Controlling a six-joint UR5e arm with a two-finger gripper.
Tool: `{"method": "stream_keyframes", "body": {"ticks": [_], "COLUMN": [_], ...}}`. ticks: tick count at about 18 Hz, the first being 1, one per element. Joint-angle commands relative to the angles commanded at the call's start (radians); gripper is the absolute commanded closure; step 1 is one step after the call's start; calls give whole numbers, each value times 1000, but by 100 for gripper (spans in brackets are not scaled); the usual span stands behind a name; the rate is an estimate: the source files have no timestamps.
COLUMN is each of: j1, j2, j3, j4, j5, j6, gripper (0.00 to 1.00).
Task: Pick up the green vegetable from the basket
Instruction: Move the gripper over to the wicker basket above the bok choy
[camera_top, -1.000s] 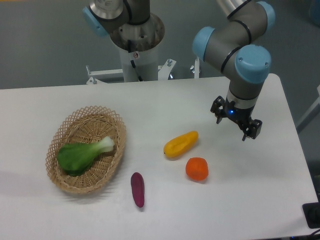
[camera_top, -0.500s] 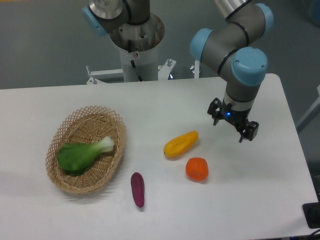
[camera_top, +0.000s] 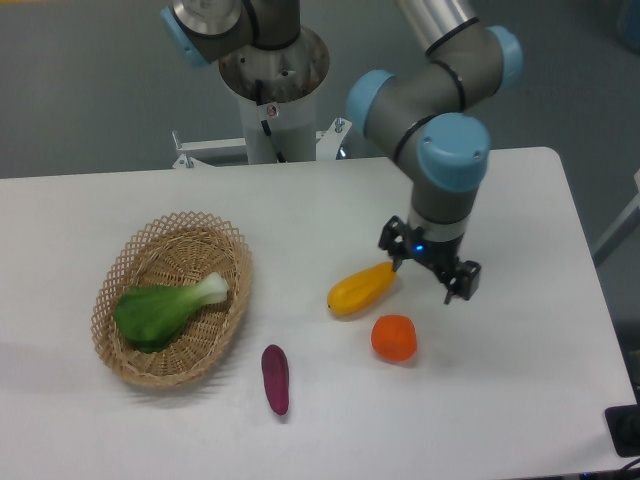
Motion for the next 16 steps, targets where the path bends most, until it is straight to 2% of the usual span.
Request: {"method": "stream_keyframes", "body": {"ticks": [4, 9, 13, 16], "j1": [-61, -124, -227, -275], "j2": [15, 44, 43, 32], "j3": [-37, -55, -61, -80], "j4": [6, 6, 6, 12], "j5": [-28, -121, -120, -115], "j6": [-37, -63, -88, -103], "gripper": [0, 0, 0, 0]}}
